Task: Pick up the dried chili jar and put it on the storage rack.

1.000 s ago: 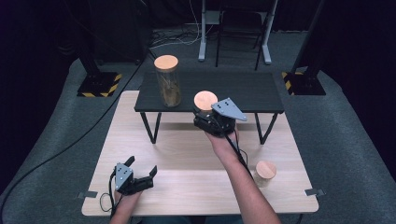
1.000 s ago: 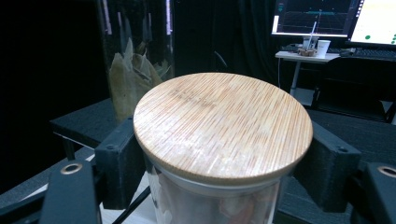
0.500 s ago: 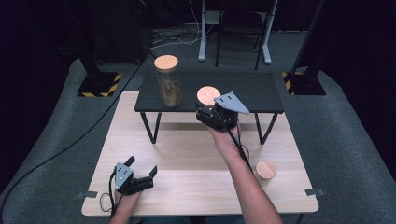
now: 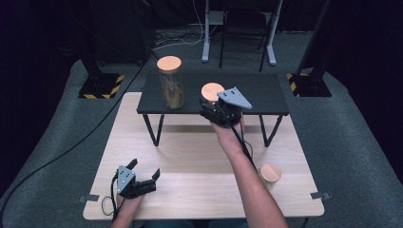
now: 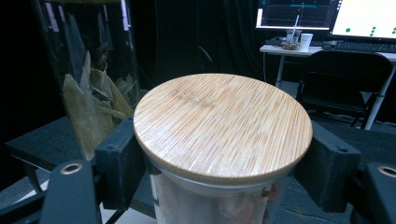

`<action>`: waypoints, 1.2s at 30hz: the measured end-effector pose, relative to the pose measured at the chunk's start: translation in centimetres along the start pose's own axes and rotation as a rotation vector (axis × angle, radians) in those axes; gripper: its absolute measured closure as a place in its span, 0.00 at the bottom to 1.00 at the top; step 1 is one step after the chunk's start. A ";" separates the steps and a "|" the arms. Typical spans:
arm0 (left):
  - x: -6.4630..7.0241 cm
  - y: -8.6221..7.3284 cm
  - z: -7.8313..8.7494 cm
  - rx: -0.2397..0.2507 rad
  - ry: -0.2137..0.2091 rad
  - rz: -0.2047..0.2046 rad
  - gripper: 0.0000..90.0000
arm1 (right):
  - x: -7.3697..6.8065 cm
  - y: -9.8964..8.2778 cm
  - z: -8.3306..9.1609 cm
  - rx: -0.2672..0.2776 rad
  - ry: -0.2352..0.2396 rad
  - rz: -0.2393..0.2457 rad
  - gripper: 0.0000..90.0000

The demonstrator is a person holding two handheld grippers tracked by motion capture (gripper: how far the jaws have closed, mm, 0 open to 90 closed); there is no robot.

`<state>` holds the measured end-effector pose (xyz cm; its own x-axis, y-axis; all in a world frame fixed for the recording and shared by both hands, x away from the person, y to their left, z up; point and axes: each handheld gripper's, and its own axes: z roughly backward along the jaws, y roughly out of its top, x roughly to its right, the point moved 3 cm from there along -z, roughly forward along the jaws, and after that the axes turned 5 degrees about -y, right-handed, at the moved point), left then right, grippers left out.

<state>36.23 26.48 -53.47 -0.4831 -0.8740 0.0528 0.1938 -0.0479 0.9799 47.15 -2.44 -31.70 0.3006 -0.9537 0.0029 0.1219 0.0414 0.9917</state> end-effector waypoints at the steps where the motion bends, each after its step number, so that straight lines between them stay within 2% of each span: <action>1: 0.0 0.0 0.0 0.000 0.000 0.000 0.00 | 0.0 0.1 -0.1 -0.001 -0.002 0.003 0.27; 18: -0.2 0.0 -0.1 0.002 0.006 0.017 0.00 | -0.2 0.9 -2.7 -0.013 -0.025 -0.013 0.27; 23: -0.1 0.0 -0.1 0.003 0.002 0.012 0.00 | -0.3 0.8 -3.3 -0.014 -0.040 0.002 0.27; 36: -0.1 0.0 0.0 0.003 -0.003 0.014 0.00 | 0.4 0.4 -4.4 -0.041 -0.060 -0.010 0.27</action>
<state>36.33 26.57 -53.48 -0.4829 -0.8731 0.0670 0.1976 -0.0341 0.9797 51.46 -1.52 -31.86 0.2423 -0.9702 0.0018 0.1638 0.0428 0.9856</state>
